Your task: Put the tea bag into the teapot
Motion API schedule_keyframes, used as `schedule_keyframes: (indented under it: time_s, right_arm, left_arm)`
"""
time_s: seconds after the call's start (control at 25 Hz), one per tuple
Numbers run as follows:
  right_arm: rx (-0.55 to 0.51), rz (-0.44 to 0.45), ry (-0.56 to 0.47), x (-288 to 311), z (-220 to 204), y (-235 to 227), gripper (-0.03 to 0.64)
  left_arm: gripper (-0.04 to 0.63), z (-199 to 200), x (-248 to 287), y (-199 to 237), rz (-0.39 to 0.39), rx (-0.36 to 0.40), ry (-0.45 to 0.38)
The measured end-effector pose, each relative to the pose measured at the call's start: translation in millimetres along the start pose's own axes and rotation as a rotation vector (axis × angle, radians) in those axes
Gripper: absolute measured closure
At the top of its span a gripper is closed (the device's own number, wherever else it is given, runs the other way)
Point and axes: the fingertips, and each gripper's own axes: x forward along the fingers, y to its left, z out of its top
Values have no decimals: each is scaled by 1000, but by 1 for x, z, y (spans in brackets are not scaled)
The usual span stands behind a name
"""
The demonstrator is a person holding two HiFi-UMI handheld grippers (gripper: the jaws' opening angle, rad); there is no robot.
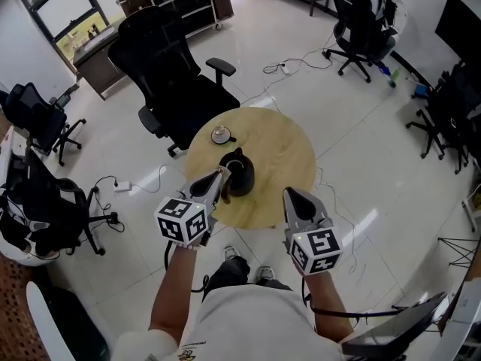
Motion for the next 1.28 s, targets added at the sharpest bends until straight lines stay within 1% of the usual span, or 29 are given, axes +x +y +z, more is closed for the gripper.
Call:
schedule_keyframes:
  time_s: [0.16, 0.52, 0.8, 0.96, 1.2, 1.28]
  right_arm:
    - [24, -15, 37, 25, -3, -8, 620]
    - [55, -10, 109, 58, -15, -4, 620]
    - [87, -23, 158, 72, -35, -1, 620]
    - [108, -35, 165, 72, -37, -3, 620]
    - [135, -59, 168, 68, -41, -11, 620]
    - [140, -62, 167, 69, -41, -11, 620]
  left_arm:
    - [580, -6, 29, 15, -39, 5, 66]
    - [580, -49, 76, 40, -85, 44, 239]
    - [580, -85, 105, 51, -96, 158, 353]
    - [580, -96, 113, 54, -93, 216, 399]
    - [580, -110, 118, 54, -111, 250, 478]
    - [580, -114, 119, 55, -119, 252, 498]
